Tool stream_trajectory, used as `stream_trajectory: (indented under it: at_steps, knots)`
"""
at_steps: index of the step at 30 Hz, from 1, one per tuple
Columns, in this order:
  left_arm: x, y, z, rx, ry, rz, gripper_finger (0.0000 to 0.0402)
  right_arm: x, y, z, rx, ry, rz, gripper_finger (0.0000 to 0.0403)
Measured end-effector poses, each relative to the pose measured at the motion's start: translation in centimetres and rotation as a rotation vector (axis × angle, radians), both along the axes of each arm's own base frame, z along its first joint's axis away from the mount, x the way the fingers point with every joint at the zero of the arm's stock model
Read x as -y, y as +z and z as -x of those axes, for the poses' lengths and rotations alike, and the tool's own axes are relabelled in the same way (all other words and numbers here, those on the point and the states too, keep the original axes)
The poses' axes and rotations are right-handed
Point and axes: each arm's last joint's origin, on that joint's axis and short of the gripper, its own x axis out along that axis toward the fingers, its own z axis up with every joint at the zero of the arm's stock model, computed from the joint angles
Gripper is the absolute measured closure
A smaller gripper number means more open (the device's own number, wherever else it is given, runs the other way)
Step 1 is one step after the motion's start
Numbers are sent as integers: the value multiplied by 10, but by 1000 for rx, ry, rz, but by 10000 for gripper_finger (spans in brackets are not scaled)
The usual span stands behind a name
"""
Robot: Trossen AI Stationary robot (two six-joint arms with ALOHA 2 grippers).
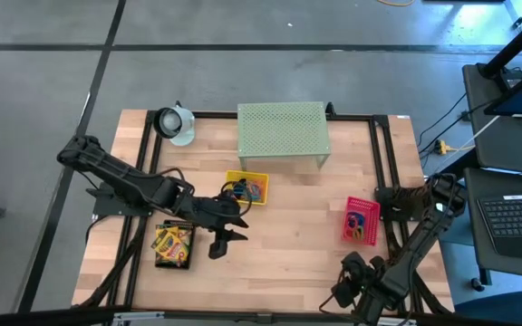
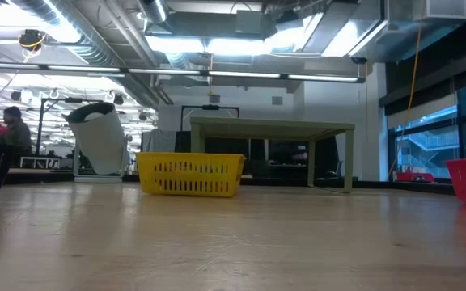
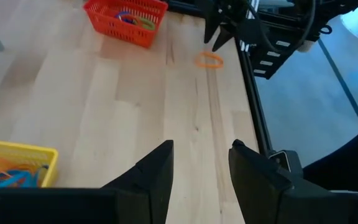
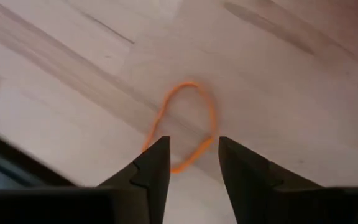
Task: Pick & Place Office Desk Supplies
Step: Put the orange rubber band into the yellow bin
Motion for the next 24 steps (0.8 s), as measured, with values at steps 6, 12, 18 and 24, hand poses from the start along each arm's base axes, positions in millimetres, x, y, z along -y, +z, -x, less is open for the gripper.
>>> stream_trajectory:
  at_steps: [6,12,18,24]
  knots:
    - [3,-6,-4,-35,-12,37,254,3,-18,3,16,-10,-45,268]
    - [1,-6,-4,-35,-4,45,254,8,-35,7,-6,-10,-68,268]
    - [0,-6,-5,-36,-3,47,254,12,-40,9,-20,7,-62,275]
    - [-4,-6,-6,-36,13,48,254,13,-41,10,-19,7,-42,349]
